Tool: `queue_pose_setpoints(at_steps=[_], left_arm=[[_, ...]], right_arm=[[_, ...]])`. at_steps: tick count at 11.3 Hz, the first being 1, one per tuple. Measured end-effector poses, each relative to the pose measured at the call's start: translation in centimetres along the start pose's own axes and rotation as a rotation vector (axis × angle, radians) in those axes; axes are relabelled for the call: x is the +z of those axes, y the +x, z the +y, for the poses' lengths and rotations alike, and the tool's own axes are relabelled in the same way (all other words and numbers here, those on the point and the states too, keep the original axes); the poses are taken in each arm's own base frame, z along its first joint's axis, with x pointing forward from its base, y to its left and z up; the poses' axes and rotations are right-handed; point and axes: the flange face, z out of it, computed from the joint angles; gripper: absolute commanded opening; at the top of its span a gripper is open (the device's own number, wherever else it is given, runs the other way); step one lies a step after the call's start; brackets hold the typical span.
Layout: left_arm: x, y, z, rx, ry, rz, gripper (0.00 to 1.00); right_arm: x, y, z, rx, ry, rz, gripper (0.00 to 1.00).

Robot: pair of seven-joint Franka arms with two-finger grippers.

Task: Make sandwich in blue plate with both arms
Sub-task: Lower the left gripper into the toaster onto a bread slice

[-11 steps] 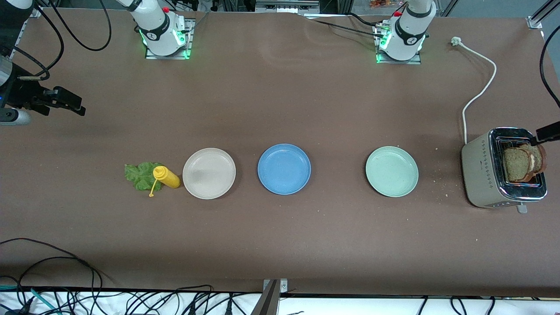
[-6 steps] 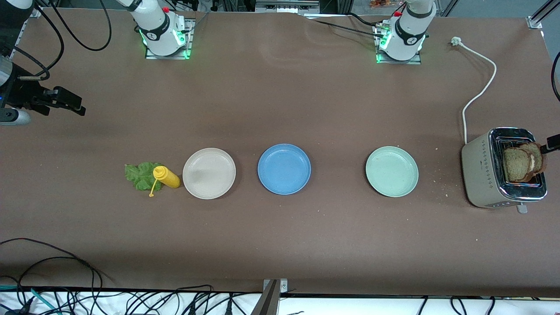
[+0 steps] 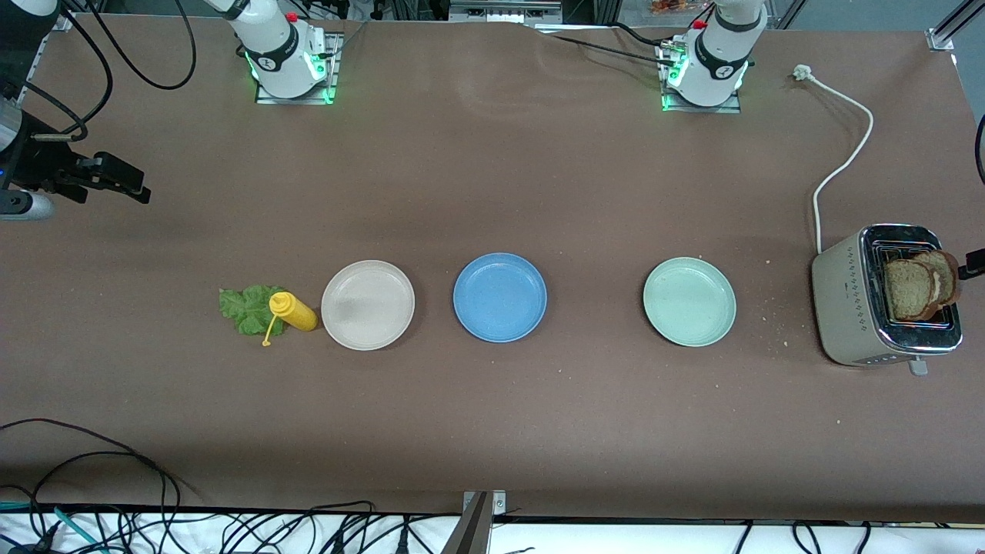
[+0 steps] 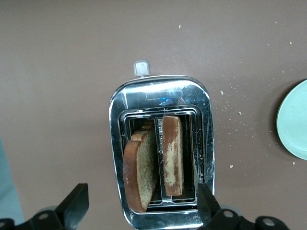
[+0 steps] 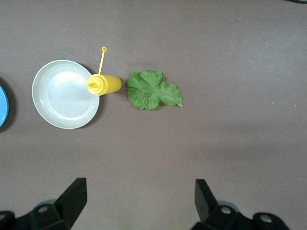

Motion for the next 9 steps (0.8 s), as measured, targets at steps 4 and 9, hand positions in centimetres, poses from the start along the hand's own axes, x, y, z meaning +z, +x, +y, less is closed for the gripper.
queue_pose_setpoints(at_steps=[4, 9], left_arm=[[2.6, 0.5, 0.6, -0.037, -0.054, -0.026, 0.98], [7.3, 0.9, 2.1, -0.042, -0.098, -0.103, 0.22]], right_arm=[[0.0, 0.0, 0.0, 0.000, 0.000, 0.000, 1.00], [0.0, 0.0, 0.0, 0.000, 0.000, -0.001, 1.00]])
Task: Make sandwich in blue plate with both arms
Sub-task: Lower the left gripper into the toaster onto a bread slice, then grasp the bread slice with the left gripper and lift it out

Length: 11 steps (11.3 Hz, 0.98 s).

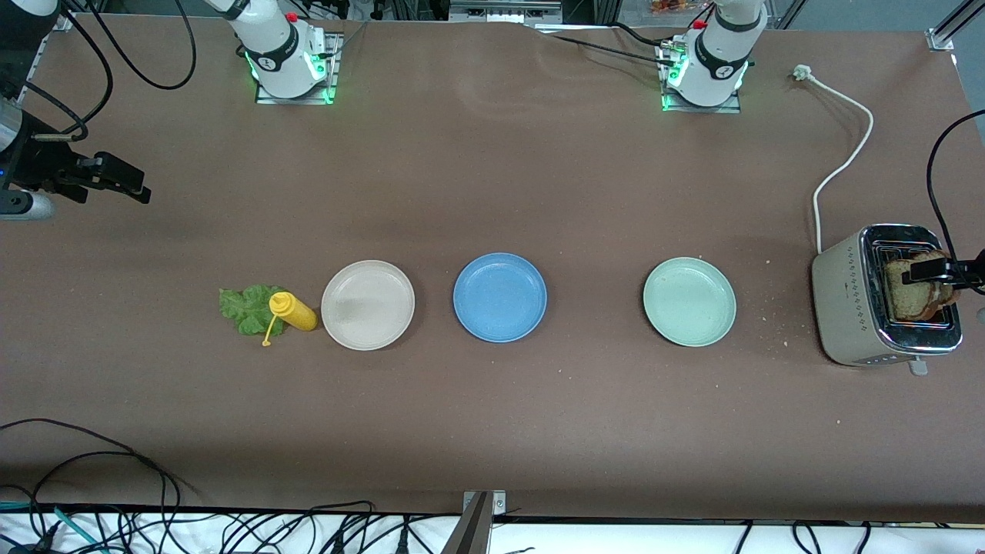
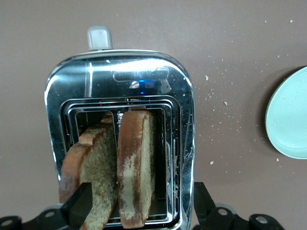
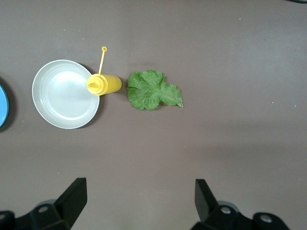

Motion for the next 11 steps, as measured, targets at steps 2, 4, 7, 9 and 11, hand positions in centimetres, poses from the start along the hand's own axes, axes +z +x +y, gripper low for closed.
queue_pose_setpoints(at_steps=[2, 4, 7, 9, 11], left_arm=[[0.5, 0.1, -0.2, -0.002, -0.003, -0.006, 0.03], [0.5, 0.0, -0.3, -0.004, -0.003, -0.006, 0.00], [0.1, -0.2, -0.7, -0.011, -0.001, 0.000, 0.00], [-0.7, -0.2, -0.8, -0.013, 0.006, 0.015, 0.00], [-3.6, -0.8, -0.6, -0.015, 0.027, 0.055, 0.00]], right_arm=[[0.0, 0.0, 0.0, 0.001, 0.000, -0.001, 1.00], [0.1, 0.0, 0.0, 0.001, 0.000, -0.003, 1.00], [0.1, 0.0, 0.0, 0.001, 0.000, -0.003, 1.00], [0.1, 0.0, 0.0, 0.001, 0.000, -0.004, 1.00], [0.1, 0.0, 0.0, 0.001, 0.000, -0.003, 1.00]])
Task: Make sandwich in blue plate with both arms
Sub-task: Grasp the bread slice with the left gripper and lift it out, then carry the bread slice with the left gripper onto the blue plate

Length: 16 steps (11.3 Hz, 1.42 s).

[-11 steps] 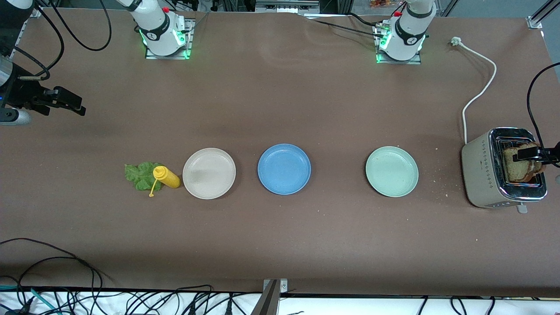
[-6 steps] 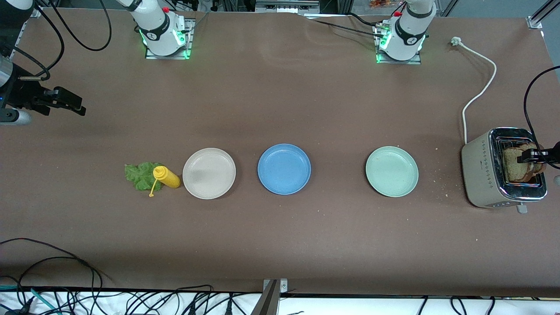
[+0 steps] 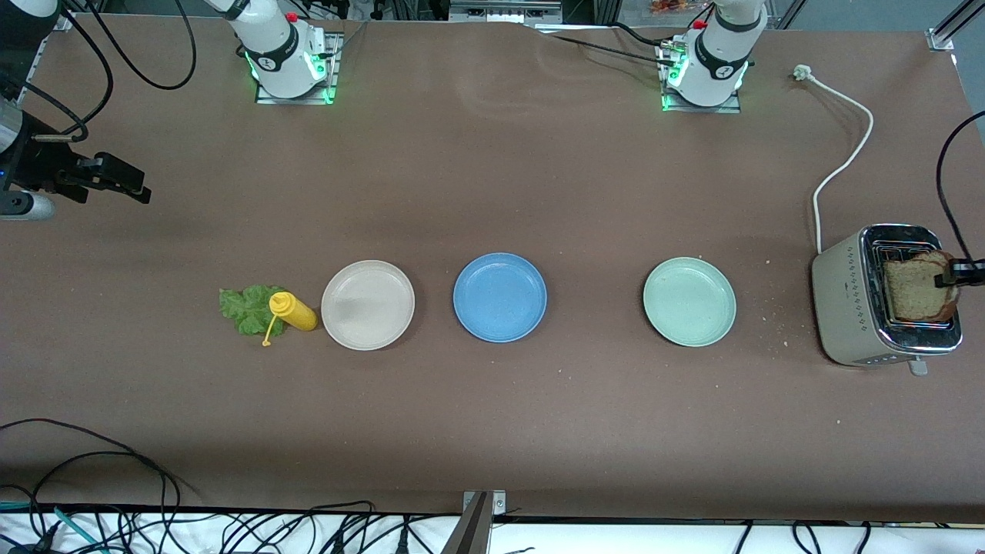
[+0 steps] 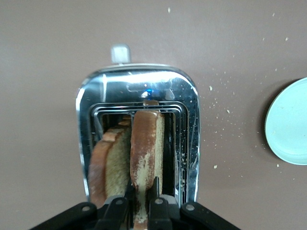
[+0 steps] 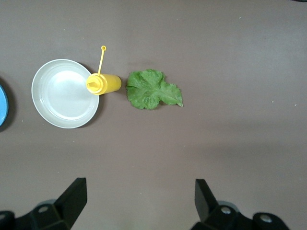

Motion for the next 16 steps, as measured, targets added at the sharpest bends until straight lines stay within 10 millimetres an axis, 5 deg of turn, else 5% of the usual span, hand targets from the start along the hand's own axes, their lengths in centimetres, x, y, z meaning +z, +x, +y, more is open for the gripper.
queue_pose_setpoints(at_steps=[4, 7, 12, 14, 16], left_arm=[[-9.8, -3.2, 1.8, 0.002, 0.014, 0.014, 0.00], [-13.5, -3.0, 8.7, 0.097, -0.070, -0.006, 0.00], [-12.1, 0.1, 23.3, 0.088, -0.316, -0.064, 0.00], [-10.2, 2.0, 31.3, 0.047, -0.418, -0.107, 0.00], [-7.2, 4.4, 36.4, 0.006, -0.541, -0.119, 0.00]], right_arm=[[0.0, 0.0, -0.1, -0.003, 0.000, 0.000, 1.00], [0.0, 0.0, -0.1, -0.002, 0.000, 0.000, 1.00], [0.0, 0.0, -0.1, -0.002, 0.000, 0.000, 1.00], [0.0, 0.0, -0.1, -0.002, 0.000, 0.001, 1.00], [-0.1, 0.0, -0.1, -0.002, 0.000, 0.001, 1.00]])
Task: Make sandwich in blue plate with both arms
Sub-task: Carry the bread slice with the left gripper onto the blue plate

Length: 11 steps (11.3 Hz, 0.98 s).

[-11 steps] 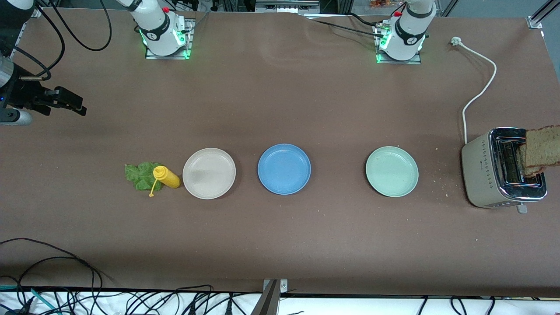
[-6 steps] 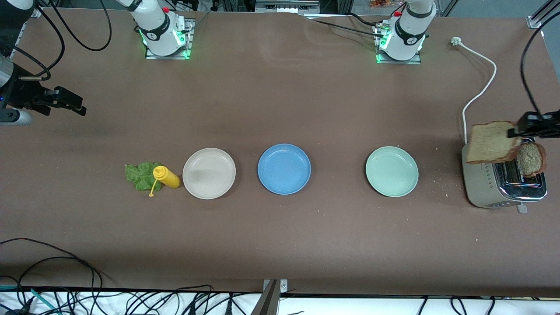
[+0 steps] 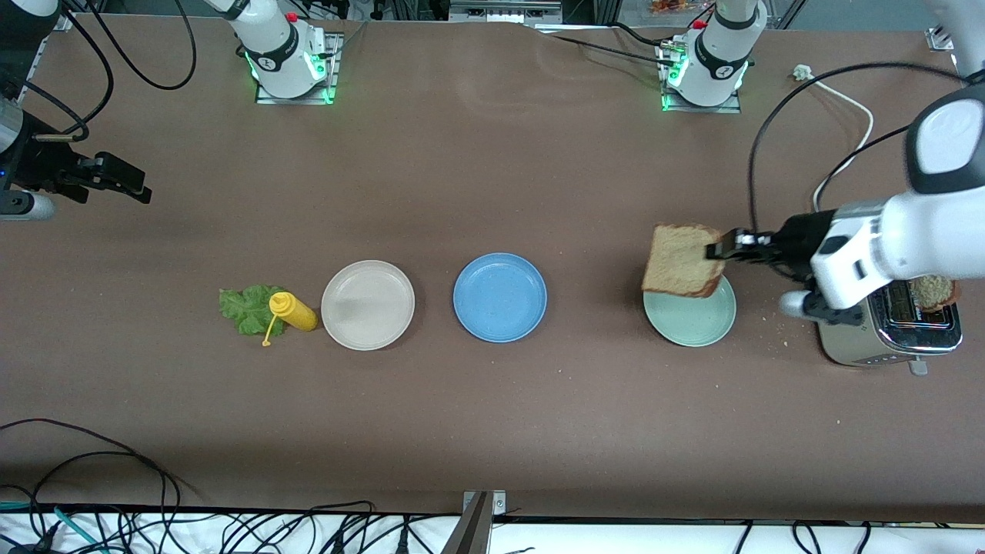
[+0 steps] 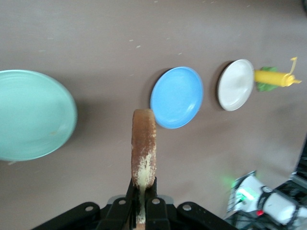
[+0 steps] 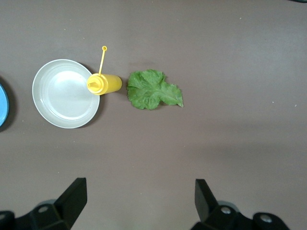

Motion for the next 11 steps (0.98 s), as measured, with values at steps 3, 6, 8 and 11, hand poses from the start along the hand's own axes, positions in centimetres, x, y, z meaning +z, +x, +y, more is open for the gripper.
queue_pose_setpoints(at_steps=[3, 6, 8, 11], left_arm=[[7.5, 5.2, -0.4, -0.066, -0.177, 0.039, 0.00], [18.6, 8.5, 1.0, -0.135, -0.245, 0.119, 0.00], [26.2, 8.0, 2.9, -0.218, -0.323, 0.104, 0.00], [31.6, 5.9, 3.3, -0.278, -0.365, 0.047, 0.00]], right_arm=[[0.0, 0.0, 0.0, 0.000, 0.000, 0.001, 1.00], [-0.1, 0.0, 0.0, 0.000, 0.000, 0.002, 1.00], [-0.1, 0.0, 0.0, 0.000, 0.000, 0.002, 1.00], [-0.1, 0.0, 0.0, 0.000, 0.000, 0.001, 1.00]])
